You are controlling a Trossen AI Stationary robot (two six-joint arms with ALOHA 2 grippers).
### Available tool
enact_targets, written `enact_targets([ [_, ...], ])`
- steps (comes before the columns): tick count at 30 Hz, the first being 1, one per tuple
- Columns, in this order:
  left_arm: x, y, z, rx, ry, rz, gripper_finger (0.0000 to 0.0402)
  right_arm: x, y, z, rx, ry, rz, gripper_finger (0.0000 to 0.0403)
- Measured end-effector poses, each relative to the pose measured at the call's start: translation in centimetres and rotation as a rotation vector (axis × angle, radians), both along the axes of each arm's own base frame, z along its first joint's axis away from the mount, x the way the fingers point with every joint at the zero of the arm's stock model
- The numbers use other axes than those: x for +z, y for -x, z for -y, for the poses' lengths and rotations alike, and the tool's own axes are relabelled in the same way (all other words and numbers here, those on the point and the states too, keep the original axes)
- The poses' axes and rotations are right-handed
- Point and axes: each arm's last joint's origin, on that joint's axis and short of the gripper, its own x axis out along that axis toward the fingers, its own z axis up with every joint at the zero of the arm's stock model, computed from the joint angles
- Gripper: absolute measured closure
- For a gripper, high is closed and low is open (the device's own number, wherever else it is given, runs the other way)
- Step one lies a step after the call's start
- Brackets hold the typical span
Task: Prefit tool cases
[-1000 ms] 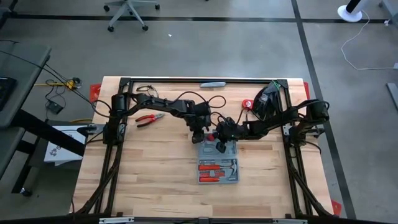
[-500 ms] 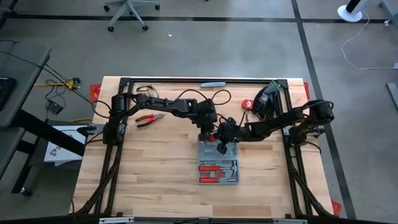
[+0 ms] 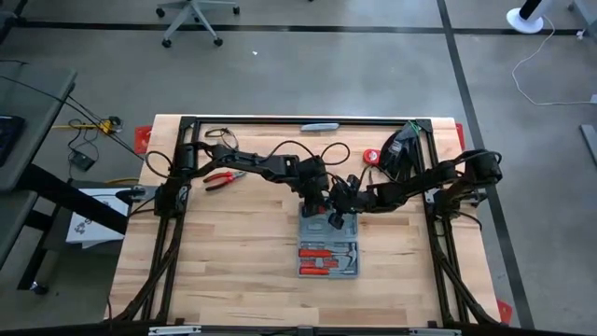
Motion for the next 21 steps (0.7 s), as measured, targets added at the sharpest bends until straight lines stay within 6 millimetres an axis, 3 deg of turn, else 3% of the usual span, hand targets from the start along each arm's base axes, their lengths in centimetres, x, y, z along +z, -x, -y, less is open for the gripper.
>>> enact_targets([
  [13,-0.1,-0.2,0.2,-0.017,-0.004,0.028,0.0342,-0.3,0.6,-1.6,0.021,-0.026,-0.046,0.0403],
  [21,-0.1,-0.2,0.1,-0.021,-0.006,0.031,0.0341,0.5,1.1,-2.7,0.074,-0.072,-0.041,0.0403],
])
